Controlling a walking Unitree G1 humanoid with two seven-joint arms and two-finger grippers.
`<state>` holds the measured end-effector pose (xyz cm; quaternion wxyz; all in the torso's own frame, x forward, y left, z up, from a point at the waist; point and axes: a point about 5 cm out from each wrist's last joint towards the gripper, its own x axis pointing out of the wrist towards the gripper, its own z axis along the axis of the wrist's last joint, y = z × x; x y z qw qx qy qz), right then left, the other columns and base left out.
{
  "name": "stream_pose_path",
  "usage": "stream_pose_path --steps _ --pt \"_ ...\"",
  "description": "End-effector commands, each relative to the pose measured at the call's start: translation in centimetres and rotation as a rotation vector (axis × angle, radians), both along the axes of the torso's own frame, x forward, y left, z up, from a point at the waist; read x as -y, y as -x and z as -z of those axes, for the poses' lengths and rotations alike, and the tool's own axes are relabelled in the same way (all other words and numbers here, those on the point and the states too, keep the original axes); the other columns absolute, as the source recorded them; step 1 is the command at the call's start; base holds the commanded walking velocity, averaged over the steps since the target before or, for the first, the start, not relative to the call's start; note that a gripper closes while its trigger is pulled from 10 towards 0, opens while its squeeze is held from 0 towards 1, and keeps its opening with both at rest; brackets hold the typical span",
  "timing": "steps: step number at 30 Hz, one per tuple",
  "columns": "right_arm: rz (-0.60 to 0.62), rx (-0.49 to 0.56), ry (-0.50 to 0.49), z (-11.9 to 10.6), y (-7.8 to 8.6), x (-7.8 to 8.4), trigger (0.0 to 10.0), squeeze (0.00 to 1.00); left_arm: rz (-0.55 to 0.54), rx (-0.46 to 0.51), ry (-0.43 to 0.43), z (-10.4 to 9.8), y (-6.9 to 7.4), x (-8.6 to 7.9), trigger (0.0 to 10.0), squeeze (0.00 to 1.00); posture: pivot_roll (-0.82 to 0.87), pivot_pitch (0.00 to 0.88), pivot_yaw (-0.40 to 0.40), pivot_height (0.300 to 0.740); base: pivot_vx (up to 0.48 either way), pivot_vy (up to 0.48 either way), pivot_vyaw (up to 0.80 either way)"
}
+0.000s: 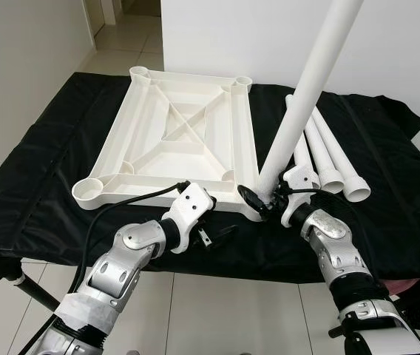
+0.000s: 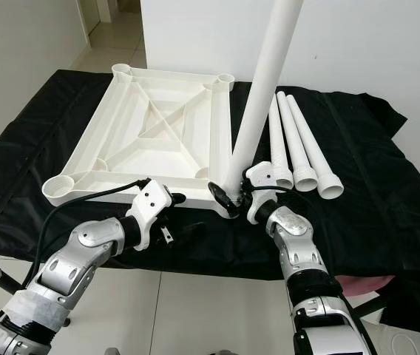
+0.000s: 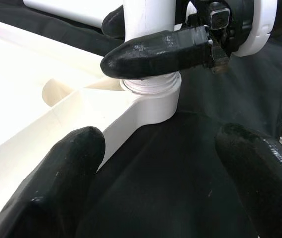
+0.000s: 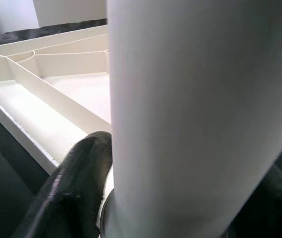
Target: Building children table
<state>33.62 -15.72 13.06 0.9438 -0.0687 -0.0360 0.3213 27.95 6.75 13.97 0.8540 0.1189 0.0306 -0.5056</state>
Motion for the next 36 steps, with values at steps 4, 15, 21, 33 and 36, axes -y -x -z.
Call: stream_pose_path --steps 4,15,21,33,36 --pt "0.005 -0.009 0.009 0.2 -0.1 0.6 0.0 0.0 -0.007 0.023 -0.006 -0.3 -0.2 0.0 10.0 0.0 -0.01 0.0 -0.036 0.74 0.0 0.0 0.0" --pt "0.062 -0.017 -0.035 0.5 0.2 0.6 10.0 0.0 -0.016 0.039 -0.003 -0.4 -0.3 0.1 10.0 0.0 -0.02 0.0 -0.041 0.74 0.0 0.0 0.0" --pt "0.205 -0.022 -0.06 0.7 0.0 0.3 10.0 0.0 -0.03 0.048 0.001 -0.5 -0.6 -0.2 10.0 0.0 -0.02 0.0 -0.045 0.74 0.0 0.0 0.0" --pt "0.577 -0.03 -0.191 0.8 1.4 -2.9 10.0 0.0 -0.057 0.073 -0.007 -0.8 -1.0 -1.1 10.0 0.0 -0.01 0.0 -0.045 0.74 0.0 0.0 0.0" --pt "0.64 -0.054 -0.215 1.2 1.7 -3.6 10.0 0.0 -0.062 0.071 -0.009 -0.9 -1.1 -1.4 10.0 0.0 0.0 0.005 -0.046 0.74 0.0 0.0 0.0"
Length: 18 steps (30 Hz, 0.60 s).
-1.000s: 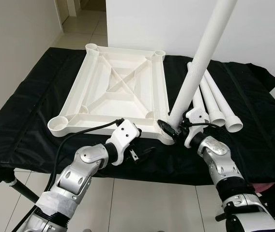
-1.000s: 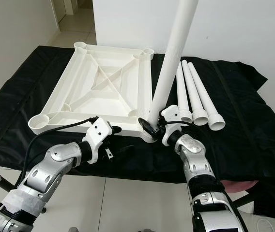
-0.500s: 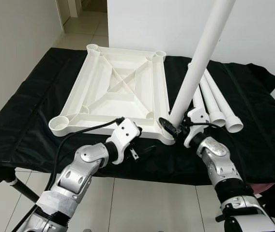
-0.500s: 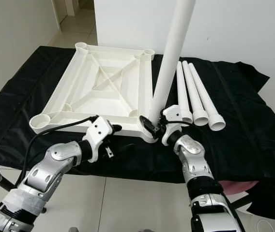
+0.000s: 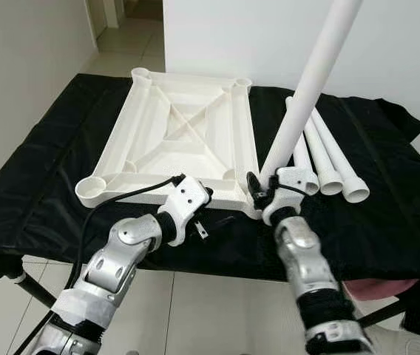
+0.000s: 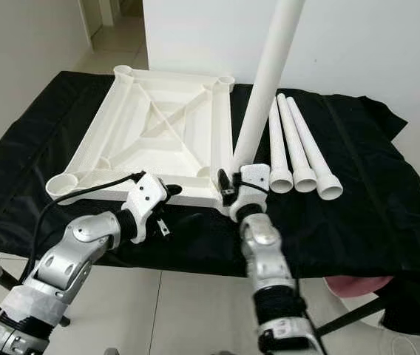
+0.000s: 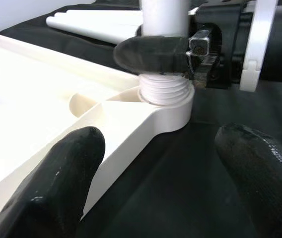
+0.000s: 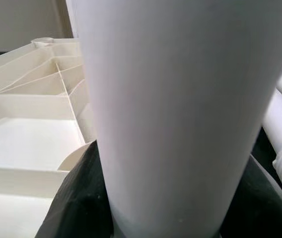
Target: Building children table
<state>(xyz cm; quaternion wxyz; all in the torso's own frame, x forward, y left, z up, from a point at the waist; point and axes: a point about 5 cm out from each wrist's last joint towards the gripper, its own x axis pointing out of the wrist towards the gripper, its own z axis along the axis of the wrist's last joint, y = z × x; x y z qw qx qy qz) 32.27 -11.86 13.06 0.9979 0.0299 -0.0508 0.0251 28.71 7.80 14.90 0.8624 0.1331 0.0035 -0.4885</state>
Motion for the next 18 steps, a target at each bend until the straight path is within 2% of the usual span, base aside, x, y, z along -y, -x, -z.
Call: stream_pose_path --steps 1,5,10,11,18 --pt "0.034 -0.069 -0.017 1.4 0.5 -0.3 10.0 0.0 -0.037 0.009 -0.011 0.0 -0.4 -0.4 10.0 0.0 0.0 0.013 -0.043 0.74 0.0 0.0 0.0" --pt "0.017 -0.062 -0.02 1.3 0.7 -1.0 10.0 0.0 -0.046 0.018 -0.011 -0.1 -0.6 -0.6 10.0 0.0 -0.01 0.019 -0.042 0.74 0.0 0.0 0.0" --pt "0.023 -0.038 -0.022 0.7 0.5 -0.1 10.0 0.03 -0.039 0.021 -0.007 -0.2 -0.6 -0.5 10.0 0.0 -0.01 0.021 -0.034 0.74 0.0 0.0 0.0" --pt "0.011 -0.026 -0.029 0.4 0.6 -0.1 10.0 1.0 -0.037 0.024 -0.007 -0.2 -0.6 -0.5 10.0 0.0 -0.01 0.02 -0.031 0.74 0.0 0.0 0.0" --pt "-0.062 0.012 -0.007 -0.4 0.3 0.1 10.0 1.0 -0.031 0.026 -0.005 -0.2 -0.6 -0.4 10.0 0.0 -0.01 0.02 -0.029 0.74 0.0 0.0 0.0"
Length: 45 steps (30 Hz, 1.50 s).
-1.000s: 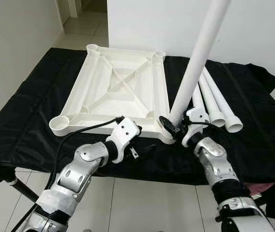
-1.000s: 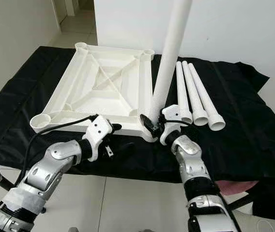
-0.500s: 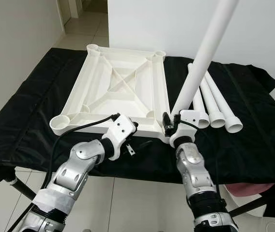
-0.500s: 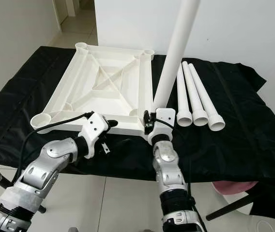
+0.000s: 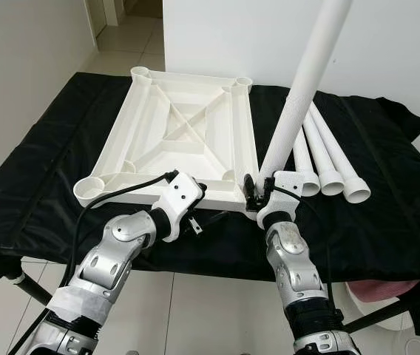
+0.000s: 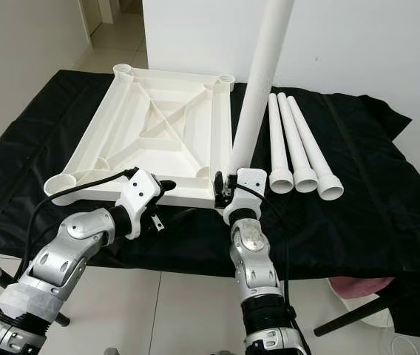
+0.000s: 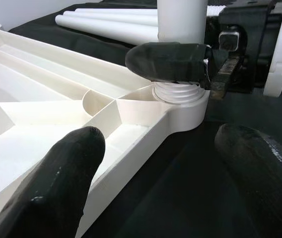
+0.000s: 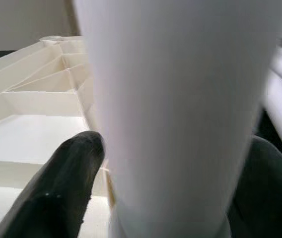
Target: Building children table
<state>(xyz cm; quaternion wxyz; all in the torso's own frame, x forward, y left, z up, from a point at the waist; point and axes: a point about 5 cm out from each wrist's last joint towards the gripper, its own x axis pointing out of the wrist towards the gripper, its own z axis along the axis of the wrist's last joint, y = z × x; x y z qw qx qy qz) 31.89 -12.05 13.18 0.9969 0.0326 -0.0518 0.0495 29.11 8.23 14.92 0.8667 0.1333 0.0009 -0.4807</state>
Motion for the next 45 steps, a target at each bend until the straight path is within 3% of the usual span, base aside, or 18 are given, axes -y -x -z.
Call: stream_pose_path --steps 1,5,7,8,9,13,22,25,26,28,29,40,41,43,44,45 --pt "-0.027 0.013 0.003 -0.4 -0.2 0.1 10.0 1.0 -0.012 0.019 -0.007 -0.2 -0.1 0.1 10.0 0.0 -0.02 0.019 -0.028 0.74 0.0 0.0 0.0" --pt "-0.091 0.017 0.027 -0.6 -0.4 0.4 10.0 1.0 -0.007 0.019 -0.007 -0.1 0.0 0.1 10.0 0.0 -0.02 0.018 -0.026 0.74 0.0 0.0 0.0" --pt "-0.231 -0.005 0.081 -0.5 -0.6 0.4 10.0 1.0 0.001 0.018 -0.008 -0.1 0.1 0.2 10.0 0.0 -0.02 0.017 -0.026 0.74 0.0 0.0 0.0" --pt "-0.231 -0.005 0.081 -0.5 -0.6 0.4 10.0 1.0 0.001 0.018 -0.008 -0.1 0.1 0.2 10.0 0.0 -0.02 0.017 -0.026 0.74 0.0 0.0 0.0" --pt "-0.274 -0.005 0.101 -0.5 -0.6 0.4 10.0 0.0 0.004 0.017 -0.008 -0.1 0.1 0.3 10.0 0.0 -0.02 0.015 -0.026 0.74 0.0 0.0 0.0" --pt "-0.391 0.017 0.172 -0.6 -0.7 0.3 10.0 0.0 0.009 0.013 -0.007 -0.1 0.1 0.3 10.0 0.0 -0.01 0.011 -0.021 0.74 0.0 0.0 0.0" --pt "-0.479 0.014 0.218 -0.5 -1.0 0.6 10.0 0.0 0.03 -0.001 -0.006 0.0 0.2 0.4 10.0 0.0 0.0 0.002 -0.022 0.74 0.0 0.0 0.0" --pt "-0.51 0.019 0.241 -0.6 -1.3 1.1 10.0 0.0 0.068 -0.006 -0.005 0.2 0.9 0.7 10.0 0.0 0.01 0.0 -0.026 0.74 0.0 0.0 0.0" --pt "-0.515 0.017 0.243 -0.5 -1.3 1.2 3.1 0.0 0.077 -0.012 -0.002 0.3 1.1 0.8 10.0 0.0 0.01 0.0 -0.028 0.74 0.0 0.0 0.0" --pt "-0.517 0.015 0.244 -0.5 -1.3 1.3 3.1 0.0 0.082 -0.017 0.0 0.4 1.3 0.9 10.0 0.0 0.01 0.0 -0.03 0.74 0.0 0.0 0.0" --pt "-0.523 0.018 0.237 -0.5 -1.3 1.4 0.0 0.0 0.085 -0.017 0.001 0.4 1.3 0.9 10.0 0.0 0.01 0.0 -0.032 0.74 0.0 0.0 0.0" --pt "-0.507 0.001 0.22 0.5 -1.1 2.2 0.0 0.0 0.099 -0.024 -0.008 0.6 1.5 0.9 10.0 0.0 0.01 0.0 -0.038 0.74 0.0 0.0 0.0" --pt "-0.481 -0.007 0.207 0.8 -1.1 2.3 4.7 0.0 0.1 -0.024 -0.01 0.6 1.5 0.8 10.0 0.0 0.01 0.0 -0.038 0.74 0.0 0.0 0.0" --pt "-0.463 -0.013 0.199 0.9 -1.1 2.4 4.7 0.0 0.1 -0.024 -0.011 0.6 1.5 0.7 10.0 0.0 0.01 0.0 -0.038 0.74 0.0 0.0 0.0" --pt "-0.44 -0.018 0.185 1.1 -1.0 2.3 10.0 0.0 0.097 -0.024 -0.011 0.6 1.5 0.7 10.0 0.0 0.01 0.0 -0.038 0.74 0.0 0.0 0.0" --pt "-0.395 -0.028 0.173 1.4 -0.9 2.2 10.0 0.0 0.094 -0.025 -0.012 0.6 1.4 0.6 10.0 0.0 0.01 0.0 -0.039 0.74 0.0 0.0 0.0"
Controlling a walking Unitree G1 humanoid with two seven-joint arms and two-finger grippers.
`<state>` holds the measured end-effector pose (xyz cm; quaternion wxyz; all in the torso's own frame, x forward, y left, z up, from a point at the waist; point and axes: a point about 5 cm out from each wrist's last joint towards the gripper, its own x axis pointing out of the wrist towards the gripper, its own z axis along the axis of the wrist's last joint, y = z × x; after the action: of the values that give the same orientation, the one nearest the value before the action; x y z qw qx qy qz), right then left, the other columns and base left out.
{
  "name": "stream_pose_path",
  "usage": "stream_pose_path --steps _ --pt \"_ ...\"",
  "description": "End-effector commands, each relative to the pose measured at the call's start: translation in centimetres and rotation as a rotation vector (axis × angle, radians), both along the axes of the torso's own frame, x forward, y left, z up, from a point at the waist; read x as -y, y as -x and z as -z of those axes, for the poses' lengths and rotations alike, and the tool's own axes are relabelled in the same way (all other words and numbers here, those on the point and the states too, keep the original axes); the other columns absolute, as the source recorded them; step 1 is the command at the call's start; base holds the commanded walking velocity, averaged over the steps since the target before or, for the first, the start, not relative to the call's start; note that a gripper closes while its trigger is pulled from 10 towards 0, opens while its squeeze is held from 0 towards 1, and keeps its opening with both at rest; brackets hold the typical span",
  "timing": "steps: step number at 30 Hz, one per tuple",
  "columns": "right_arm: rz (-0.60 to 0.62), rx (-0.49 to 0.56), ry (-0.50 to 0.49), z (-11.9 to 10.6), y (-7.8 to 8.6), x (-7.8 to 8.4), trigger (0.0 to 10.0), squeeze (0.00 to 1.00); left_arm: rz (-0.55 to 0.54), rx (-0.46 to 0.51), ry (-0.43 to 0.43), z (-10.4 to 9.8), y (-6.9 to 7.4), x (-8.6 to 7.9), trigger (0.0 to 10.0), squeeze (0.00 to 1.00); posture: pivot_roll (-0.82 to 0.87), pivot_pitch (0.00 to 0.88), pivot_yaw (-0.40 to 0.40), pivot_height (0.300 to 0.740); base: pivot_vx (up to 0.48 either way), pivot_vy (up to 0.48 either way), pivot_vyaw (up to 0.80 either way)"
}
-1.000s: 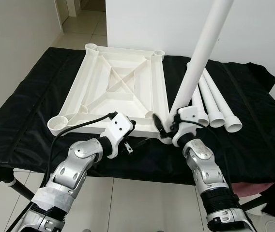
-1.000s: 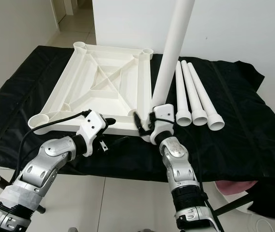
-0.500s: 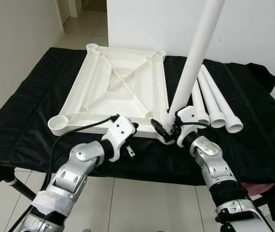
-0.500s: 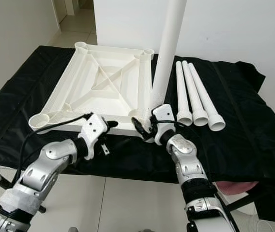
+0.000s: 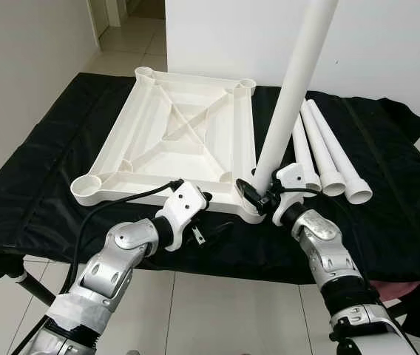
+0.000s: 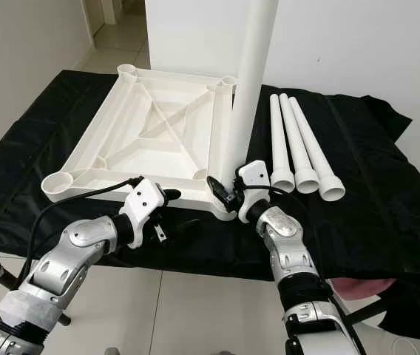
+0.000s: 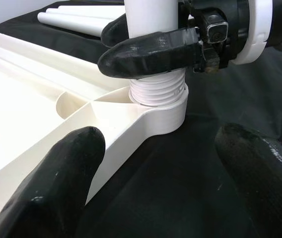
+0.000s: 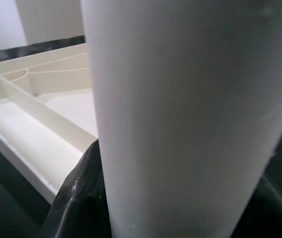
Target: Building children table
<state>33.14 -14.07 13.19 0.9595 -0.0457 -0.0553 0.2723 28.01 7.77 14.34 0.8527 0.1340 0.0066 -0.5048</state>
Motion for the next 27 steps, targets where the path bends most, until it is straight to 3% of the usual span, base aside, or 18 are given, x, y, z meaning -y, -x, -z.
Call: stream_pose_path --steps 1,4,13,18,20,22,26,27 --pt "0.069 -0.058 0.008 1.5 0.4 0.1 10.0 0.0 0.039 -0.009 -0.001 0.0 0.3 0.2 10.0 0.0 0.01 0.0 -0.039 0.74 0.0 0.0 0.0" --pt "0.116 -0.056 -0.012 1.4 0.4 0.1 10.0 0.0 0.032 -0.012 -0.001 0.0 0.2 0.1 10.0 0.0 0.01 0.0 -0.039 0.74 0.0 0.0 0.0" --pt "0.523 -0.096 -0.074 2.0 0.6 0.2 10.0 0.0 0.006 -0.02 0.002 0.0 -0.4 -0.2 10.0 0.0 -0.01 0.0 -0.041 0.74 0.0 0.0 0.0" --pt "0.643 -0.108 -0.125 2.3 1.2 -0.5 10.0 0.0 0.007 -0.017 -0.003 0.0 -0.4 -0.2 10.0 0.0 0.0 0.0 -0.044 0.74 0.0 0.0 0.0" --pt "0.642 -0.111 -0.143 2.3 1.3 -1.0 10.0 0.0 0.007 -0.017 -0.003 0.0 -0.4 -0.2 10.0 0.0 0.0 0.0 -0.043 0.74 0.0 0.0 0.0" --pt "0.576 -0.096 -0.175 1.9 1.5 -2.6 10.0 0.0 0.008 -0.02 -0.003 0.0 -0.3 -0.2 10.0 0.0 0.0 0.0 -0.039 0.74 0.0 0.0 0.0" --pt "0.54 -0.08 -0.179 1.5 1.5 -2.9 10.0 0.0 0.009 -0.019 -0.003 0.0 -0.3 -0.2 10.0 0.0 0.0 0.0 -0.04 0.74 0.0 0.0 0.0" --pt "0.539 -0.088 -0.181 1.5 1.4 -2.7 10.0 0.13 0.009 -0.016 -0.005 0.0 -0.3 -0.2 10.0 0.0 -0.01 0.0 -0.041 0.74 0.0 0.0 0.0"
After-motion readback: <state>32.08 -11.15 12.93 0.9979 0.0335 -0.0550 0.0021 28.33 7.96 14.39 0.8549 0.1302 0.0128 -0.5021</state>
